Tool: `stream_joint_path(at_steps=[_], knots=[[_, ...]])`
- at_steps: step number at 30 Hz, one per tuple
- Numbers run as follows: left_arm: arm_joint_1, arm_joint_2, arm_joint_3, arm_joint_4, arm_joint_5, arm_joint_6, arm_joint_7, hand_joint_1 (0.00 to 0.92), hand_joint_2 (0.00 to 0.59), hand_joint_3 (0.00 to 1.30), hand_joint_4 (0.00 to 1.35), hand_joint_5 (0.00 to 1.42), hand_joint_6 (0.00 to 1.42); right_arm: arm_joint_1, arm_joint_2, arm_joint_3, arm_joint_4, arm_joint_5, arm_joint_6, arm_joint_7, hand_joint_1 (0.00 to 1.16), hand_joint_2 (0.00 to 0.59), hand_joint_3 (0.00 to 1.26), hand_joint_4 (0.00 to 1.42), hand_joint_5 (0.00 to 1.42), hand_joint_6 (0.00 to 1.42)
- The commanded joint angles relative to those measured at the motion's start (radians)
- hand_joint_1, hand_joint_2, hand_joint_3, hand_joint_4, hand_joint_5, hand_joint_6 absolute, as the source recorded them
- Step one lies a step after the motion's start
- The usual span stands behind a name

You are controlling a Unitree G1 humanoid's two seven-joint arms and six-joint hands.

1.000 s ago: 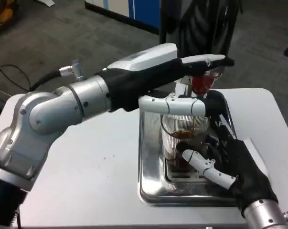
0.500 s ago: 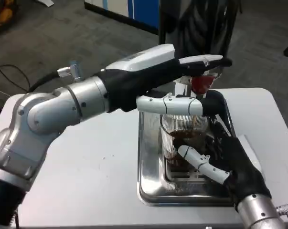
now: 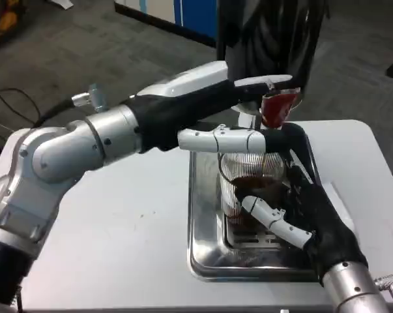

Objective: Grasp the cup under the faucet to collect the drink, then remove the cup.

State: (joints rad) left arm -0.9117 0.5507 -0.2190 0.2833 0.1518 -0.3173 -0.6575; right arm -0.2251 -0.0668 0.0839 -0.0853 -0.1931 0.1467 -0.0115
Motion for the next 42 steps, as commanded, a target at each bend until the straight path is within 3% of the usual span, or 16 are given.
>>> stream_joint_path(at_steps=[1, 19, 30, 42], knots=[[0.028, 0.009, 0.024, 0.041, -0.004, 0.030, -0.003, 0.000, 0.090, 0.10, 0.00, 0.05, 0.08, -0.012, 0.001, -0.007, 0.009, 0.003, -0.008, -0.007, 0.62, 0.230, 0.03, 0.05, 0.18, 0.08], [0.040, -0.041, 0.117, 0.006, -0.062, -0.018, 0.054, 0.000, 0.108, 0.09, 0.00, 0.07, 0.12, -0.002, -0.002, -0.015, -0.002, 0.004, -0.003, -0.006, 0.61, 0.230, 0.04, 0.06, 0.18, 0.08], [0.041, -0.064, 0.173, -0.093, -0.128, 0.018, 0.057, 0.000, 0.110, 0.14, 0.02, 0.11, 0.18, 0.006, 0.004, -0.007, -0.011, 0.001, -0.002, -0.012, 0.61, 0.230, 0.04, 0.06, 0.18, 0.08], [0.191, -0.020, 0.245, -0.335, -0.164, 0.117, 0.058, 0.000, 0.132, 0.19, 0.14, 0.18, 0.24, 0.016, -0.001, -0.006, -0.024, 0.004, -0.005, -0.006, 0.61, 0.230, 0.05, 0.07, 0.18, 0.08]])
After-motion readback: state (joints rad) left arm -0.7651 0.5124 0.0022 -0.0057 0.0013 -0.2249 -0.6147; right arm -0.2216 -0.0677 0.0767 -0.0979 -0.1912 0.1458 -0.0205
